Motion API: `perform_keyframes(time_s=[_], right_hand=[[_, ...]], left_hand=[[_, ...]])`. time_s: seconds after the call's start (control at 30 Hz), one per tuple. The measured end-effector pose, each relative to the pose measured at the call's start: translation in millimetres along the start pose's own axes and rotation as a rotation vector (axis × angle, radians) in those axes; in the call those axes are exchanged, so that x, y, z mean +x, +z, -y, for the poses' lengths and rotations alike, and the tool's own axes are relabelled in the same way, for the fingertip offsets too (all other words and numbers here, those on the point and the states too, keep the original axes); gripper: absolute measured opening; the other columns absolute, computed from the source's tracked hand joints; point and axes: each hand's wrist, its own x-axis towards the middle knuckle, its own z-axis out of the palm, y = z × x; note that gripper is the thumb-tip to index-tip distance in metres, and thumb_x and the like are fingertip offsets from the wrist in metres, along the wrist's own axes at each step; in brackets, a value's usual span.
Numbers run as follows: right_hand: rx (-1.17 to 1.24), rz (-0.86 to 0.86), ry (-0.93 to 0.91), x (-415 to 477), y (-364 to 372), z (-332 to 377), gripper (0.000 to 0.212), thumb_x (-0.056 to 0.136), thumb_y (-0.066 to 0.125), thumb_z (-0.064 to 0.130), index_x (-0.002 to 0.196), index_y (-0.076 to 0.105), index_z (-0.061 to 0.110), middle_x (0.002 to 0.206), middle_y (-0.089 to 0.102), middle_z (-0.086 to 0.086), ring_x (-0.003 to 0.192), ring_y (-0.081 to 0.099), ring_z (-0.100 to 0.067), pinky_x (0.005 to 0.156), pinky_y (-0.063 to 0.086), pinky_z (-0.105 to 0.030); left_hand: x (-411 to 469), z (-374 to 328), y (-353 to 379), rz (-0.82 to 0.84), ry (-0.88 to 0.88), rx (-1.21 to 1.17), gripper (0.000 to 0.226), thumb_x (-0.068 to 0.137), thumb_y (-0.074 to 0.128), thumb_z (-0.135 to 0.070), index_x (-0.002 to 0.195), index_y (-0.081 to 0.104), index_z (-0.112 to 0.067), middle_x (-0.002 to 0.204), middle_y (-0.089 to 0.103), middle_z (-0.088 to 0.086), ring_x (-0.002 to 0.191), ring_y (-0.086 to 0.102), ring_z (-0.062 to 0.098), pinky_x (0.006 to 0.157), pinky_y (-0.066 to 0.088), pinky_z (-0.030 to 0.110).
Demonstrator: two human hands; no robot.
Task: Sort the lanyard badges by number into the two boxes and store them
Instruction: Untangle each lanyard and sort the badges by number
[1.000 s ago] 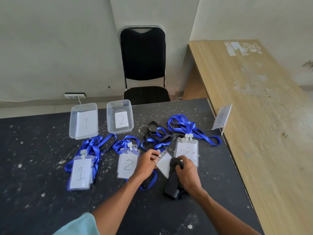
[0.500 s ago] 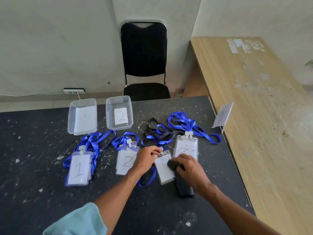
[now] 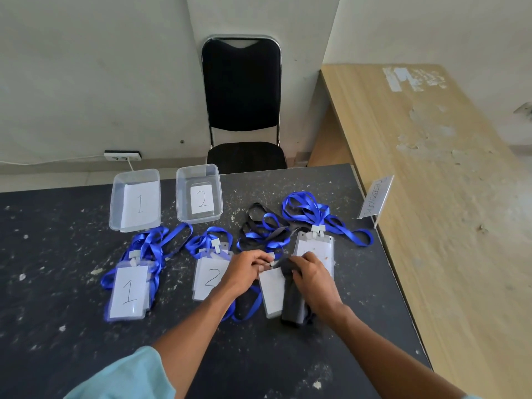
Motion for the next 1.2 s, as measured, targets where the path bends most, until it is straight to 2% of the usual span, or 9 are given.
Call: perform_keyframes(time_s=[0.13,0.23,0.37,0.57,0.77,0.97,1.03,1.1,1.2], right_hand=[[-0.037,0.043,-0.078,3.3,15.8,14.8,0.03,0.097,0.05,0.014,0.119,0.066,0.027,0.108,0.057,0.003,0.098,0.058,-0.02,0.082,0.053,-0.035],[-0.022,0.009,-0.011,9.0,13.0,8.1,0.031,0.095,0.051,0.011,0.118,0.067,0.026,0.107,0.057,0.001,0.099,0.057,-0.021,0.082,0.052,-0.033],[-0.127,0.211,-0.111,-2.1,14.9,21.4,0.029,0.095,0.052,0.02,0.119,0.066,0.027,0.116,0.056,0.001,0.104,0.057,-0.025,0.082,0.052,-0.037],[-0.009,0.027,-0.094,11.0,19.6,29.4,0.033,0.095,0.054,0.015,0.123,0.064,0.029,0.104,0.057,0.0,0.098,0.057,-0.024,0.08,0.053,-0.039],[-0.2,0.311,-0.378,-24.6,25.8,24.1,0.037,0.09,0.05,0.017,0.12,0.064,0.034,0.109,0.058,0.002,0.099,0.056,-0.025,0.081,0.05,-0.036],[-0.239,0.438,-0.247,-51.4,0.8,13.1,0.035,0.09,0.044,0.039,0.119,0.064,0.036,0.119,0.055,0.009,0.11,0.049,-0.018,0.089,0.046,-0.035],[-0.226,0.332,-0.159,-50.4,-4.9,17.6,0.039,0.091,0.039,0.045,0.111,0.069,0.03,0.117,0.057,0.008,0.109,0.049,-0.018,0.09,0.043,-0.033],[-0.155,0.172,-0.079,-42.7,-6.4,29.5,0.039,0.094,0.041,0.048,0.117,0.064,0.026,0.119,0.058,0.006,0.112,0.052,-0.02,0.091,0.044,-0.032],[0.06,0.126,0.017,-30.9,-5.6,51.4,0.045,0.094,0.049,0.052,0.13,0.048,0.024,0.122,0.055,0.003,0.108,0.057,-0.022,0.086,0.049,-0.037]], left_hand=[[1.1,0.4,0.4,-0.005,0.014,0.008,0.031,0.093,0.056,0.006,0.104,0.074,-0.016,0.086,0.071,-0.01,0.082,0.066,0.0,0.065,0.048,0.008],[1.7,2.5,1.0,0.0,0.012,0.001,0.03,0.093,0.056,0.006,0.104,0.074,-0.014,0.087,0.071,-0.008,0.08,0.065,-0.001,0.065,0.046,0.006],[2.2,2.1,0.9,-0.01,0.029,0.042,0.027,0.091,0.06,0.002,0.104,0.074,-0.017,0.09,0.073,-0.008,0.083,0.065,-0.001,0.07,0.044,0.003],[5.6,5.0,-11.2,0.148,-0.03,-0.046,0.047,0.092,0.039,0.016,0.111,0.07,-0.015,0.104,0.072,0.006,0.096,0.069,0.017,0.072,0.055,0.021],[7.2,0.2,-10.8,0.126,-0.076,-0.043,0.038,0.094,0.05,0.008,0.1,0.073,-0.021,0.095,0.075,-0.002,0.097,0.07,0.015,0.086,0.06,0.038],[-3.5,-10.0,-11.2,0.099,-0.088,-0.038,0.035,0.096,0.047,0.002,0.109,0.073,-0.017,0.103,0.073,-0.001,0.1,0.068,0.013,0.09,0.058,0.033],[-6.8,-14.6,-12.2,0.052,-0.093,-0.095,0.026,0.095,0.054,-0.006,0.109,0.073,-0.017,0.103,0.073,-0.002,0.092,0.07,0.011,0.084,0.059,0.029],[-12.5,-25.4,-15.1,0.035,-0.098,-0.182,0.021,0.092,0.063,-0.012,0.11,0.073,-0.015,0.097,0.074,0.001,0.082,0.07,0.01,0.076,0.059,0.023],[-17.4,-41.2,-21.4,0.057,-0.079,-0.257,0.021,0.089,0.065,-0.013,0.109,0.073,-0.017,0.1,0.075,0.003,0.091,0.073,0.014,0.082,0.06,0.026]])
